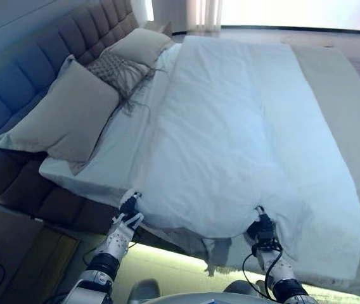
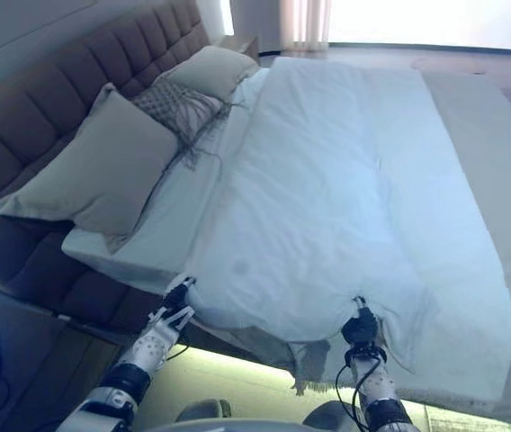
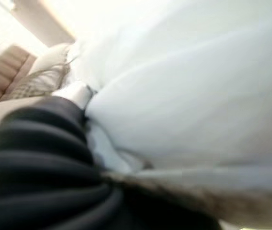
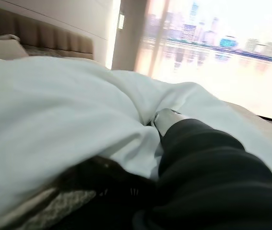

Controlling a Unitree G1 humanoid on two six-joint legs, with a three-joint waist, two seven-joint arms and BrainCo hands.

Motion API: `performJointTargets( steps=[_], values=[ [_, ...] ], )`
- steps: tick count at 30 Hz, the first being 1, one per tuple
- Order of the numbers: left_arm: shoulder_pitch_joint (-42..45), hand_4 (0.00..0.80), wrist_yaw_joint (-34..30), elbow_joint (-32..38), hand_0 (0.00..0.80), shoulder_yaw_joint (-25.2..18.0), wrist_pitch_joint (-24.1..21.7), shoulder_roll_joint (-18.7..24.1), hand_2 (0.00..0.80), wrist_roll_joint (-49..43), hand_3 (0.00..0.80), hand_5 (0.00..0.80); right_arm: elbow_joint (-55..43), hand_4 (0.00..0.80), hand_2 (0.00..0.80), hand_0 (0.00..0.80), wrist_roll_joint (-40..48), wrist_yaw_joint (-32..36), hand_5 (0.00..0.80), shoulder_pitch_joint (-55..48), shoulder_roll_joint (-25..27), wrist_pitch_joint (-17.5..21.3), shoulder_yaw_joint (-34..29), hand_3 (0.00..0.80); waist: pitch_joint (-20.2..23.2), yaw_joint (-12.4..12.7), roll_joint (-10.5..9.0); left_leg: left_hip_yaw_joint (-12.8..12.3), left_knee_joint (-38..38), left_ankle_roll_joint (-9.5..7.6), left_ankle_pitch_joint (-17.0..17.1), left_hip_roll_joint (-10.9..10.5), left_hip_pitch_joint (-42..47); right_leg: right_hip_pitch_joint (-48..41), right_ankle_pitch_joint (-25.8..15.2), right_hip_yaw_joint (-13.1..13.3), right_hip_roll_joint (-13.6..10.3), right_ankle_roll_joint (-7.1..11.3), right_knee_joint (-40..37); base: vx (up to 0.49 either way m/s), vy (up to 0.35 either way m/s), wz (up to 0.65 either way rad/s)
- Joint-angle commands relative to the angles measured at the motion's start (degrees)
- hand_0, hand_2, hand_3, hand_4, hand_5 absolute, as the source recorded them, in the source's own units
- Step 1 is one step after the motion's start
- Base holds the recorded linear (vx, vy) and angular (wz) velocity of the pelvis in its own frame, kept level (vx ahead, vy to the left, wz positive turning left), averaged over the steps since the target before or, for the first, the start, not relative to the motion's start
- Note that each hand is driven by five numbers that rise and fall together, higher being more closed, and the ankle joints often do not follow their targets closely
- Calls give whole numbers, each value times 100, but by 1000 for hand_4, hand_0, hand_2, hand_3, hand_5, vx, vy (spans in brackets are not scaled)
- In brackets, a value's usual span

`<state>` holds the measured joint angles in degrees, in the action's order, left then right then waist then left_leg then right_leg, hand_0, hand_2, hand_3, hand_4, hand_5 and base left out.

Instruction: Make the bed neatly

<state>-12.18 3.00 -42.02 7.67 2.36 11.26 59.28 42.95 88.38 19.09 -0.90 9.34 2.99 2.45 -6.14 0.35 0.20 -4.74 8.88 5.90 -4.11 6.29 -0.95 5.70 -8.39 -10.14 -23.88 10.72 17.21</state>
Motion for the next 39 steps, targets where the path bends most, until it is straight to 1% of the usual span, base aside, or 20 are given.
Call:
performJointTargets(
  steps=[1, 3, 5, 9, 10, 12, 14, 16, 18, 19, 21, 23, 27, 29, 30, 31, 33, 35, 36, 39],
  values=[
    [-414, 800, -249, 210, 800, -96, -630, 127, 800, -197, 800, 800, -125, 800, 800, 800, -44, 594, 800, 238, 161, -184, -81, 800, 394, 48, 74, -304, -678, -219, 781, -328, 13, -391, 305, -449, 988, 25, -425, 37, 62, -4],
    [-366, 800, -228, 273, 800, -98, -645, 140, 800, -209, 800, 800, -98, 800, 800, 800, -63, 656, 800, 222, 180, -225, -93, 800, 384, 42, 13, -385, -735, -236, 825, -402, -5, -356, 379, -574, 1408, -68, -660, 20, -12, 0],
    [-347, 800, -284, 327, 800, -99, -638, 127, 800, -127, 800, 800, -172, 800, 800, 800, 71, 667, 800, 234, 197, -126, -6, 800, 315, 35, 12, -377, -799, -209, 886, -426, -77, -356, 491, -522, 1653, -221, -981, -84, -65, 29],
    [-583, 800, -427, 259, 800, -1, -841, 51, 800, 120, 800, 800, -176, 800, 800, 800, 157, 551, 800, 676, 254, 243, 307, 800, 163, 89, 51, -518, -846, -159, 1056, -453, -451, -297, 441, -533, 1836, -304, -1385, -224, -57, 51],
    [-654, 800, -407, 239, 800, 6, -849, 35, 800, 190, 800, 800, -211, 800, 800, 800, 140, 490, 800, 753, 254, 312, 361, 800, 101, 73, 27, -669, -656, -138, 1011, -435, -569, -300, 425, -582, 1827, -333, -1438, -146, -58, 13],
    [-669, 800, -372, 197, 800, 21, -841, -22, 800, 256, 800, 800, -309, 800, 800, 800, 80, 411, 800, 727, 276, 336, 380, 800, 35, 32, -30, -844, -205, 27, 1012, -197, -803, -381, 388, -627, 1790, -376, -1498, -17, -27, 10],
    [-434, 800, -313, 289, 800, 46, -846, -70, 800, 200, 800, 800, -526, 800, 800, 800, 88, 277, 800, 593, 319, 220, 369, 800, -35, 71, -46, -492, 68, 339, 1361, 302, -966, -557, 356, -490, 1765, -380, -1565, 116, 50, 15],
    [-245, 800, -306, 380, 800, 37, -873, -76, 800, 180, 800, 800, -656, 800, 800, 800, 95, 202, 800, 511, 326, 164, 387, 800, -48, 112, -28, -162, -3, 421, 1511, 567, -917, -610, 368, -362, 1750, -373, -1581, 94, 118, -6],
    [31, 800, -367, 502, 800, -110, -922, -70, 800, 241, 800, 800, -794, 800, 800, 800, -70, 171, 800, 402, 332, 19, 354, 800, -24, 147, 101, 315, -401, 539, 1944, 1164, -736, -607, 497, -191, 1681, -348, -1479, 147, 335, -36],
    [109, 800, -413, 521, 800, -194, -925, -81, 800, 269, 800, 800, -810, 800, 800, 800, -170, 174, 800, 381, 330, -54, 306, 800, -10, 137, 161, 421, -534, 577, 2035, 1341, -616, -594, 566, -141, 1623, -332, -1385, 158, 404, -67],
    [192, 800, -469, 535, 800, -283, -907, -96, 800, 304, 800, 800, -794, 800, 800, 800, -341, 174, 800, 357, 323, -130, 253, 800, 3, 117, 241, 465, -681, 625, 2080, 1503, -406, -580, 667, -66, 1533, -303, -1233, 124, 347, -71],
    [273, 800, -596, 575, 800, -396, -877, -121, 800, 231, 800, 800, -716, 800, 800, 800, -751, 231, 800, 394, 313, -333, 205, 800, 78, 23, 395, 427, -802, 732, 2044, 1669, -104, -511, 773, 36, 1244, -189, -972, 151, 523, -34],
    [354, 800, -664, 700, 800, -382, -725, -43, 800, 38, 800, 800, -815, 800, 800, 800, -1073, 129, 800, 486, 291, -255, 484, 800, 107, 72, 443, 595, -950, 790, 1581, 1419, 181, -545, 804, 264, 622, 183, -728, 155, 458, -4],
    [371, 800, -702, 724, 800, -398, -616, 8, 800, -61, 800, 800, -878, 800, 800, 800, -956, 50, 800, 499, 326, -181, 485, 800, 78, 48, 397, 425, -673, 780, 1275, 1288, 146, -548, 788, 292, 310, 327, -619, 127, 477, -9],
    [339, 800, -672, 682, 800, -371, -509, 15, 800, -132, 800, 800, -878, 800, 800, 800, -892, -2, 800, 467, 321, -136, 392, 800, 68, 11, 339, 238, -370, 746, 1034, 1166, 79, -610, 663, 274, 37, 420, -653, 117, 418, 4],
    [315, 800, -624, 641, 800, -336, -493, 8, 800, -147, 800, 800, -858, 800, 800, 800, -871, -1, 800, 453, 315, -132, 337, 800, 67, 4, 311, 220, -233, 711, 935, 1090, 32, -649, 577, 284, -67, 428, -700, 146, 349, 18],
    [177, 800, -601, 491, 800, -308, -447, 28, 800, -170, 800, 800, -840, 800, 800, 800, -885, -37, 800, 329, 283, -136, 233, 800, 84, 24, 202, 376, 120, 585, 633, 756, -140, -720, 71, 412, -350, 428, -1021, 164, 271, 17],
    [220, 800, -536, 547, 800, -320, -499, 143, 800, -212, 800, 800, -787, 800, 800, 800, -951, -138, 800, 367, 195, -288, 213, 800, 70, 127, 166, 250, 135, 386, 466, 584, -104, -455, -143, 7, -433, 428, -800, 67, 259, -10],
    [272, 800, -448, 660, 800, -371, -512, 234, 800, -218, 800, 800, -768, 800, 800, 800, -935, -153, 800, 401, 155, -349, 270, 800, 22, 154, 149, 153, 78, 296, 429, 523, -66, -183, -184, -36, -351, 428, -587, -40, 226, -40],
    [82, 800, -459, 652, 800, -237, -671, 298, 800, -158, 800, 800, -706, 800, 800, 800, -796, -77, 800, 337, 88, -226, 294, 800, -94, 115, 85, 294, 255, 207, 443, 333, -496, 115, 95, 276, -1, 411, -618, -71, 118, -46]
  ],
)
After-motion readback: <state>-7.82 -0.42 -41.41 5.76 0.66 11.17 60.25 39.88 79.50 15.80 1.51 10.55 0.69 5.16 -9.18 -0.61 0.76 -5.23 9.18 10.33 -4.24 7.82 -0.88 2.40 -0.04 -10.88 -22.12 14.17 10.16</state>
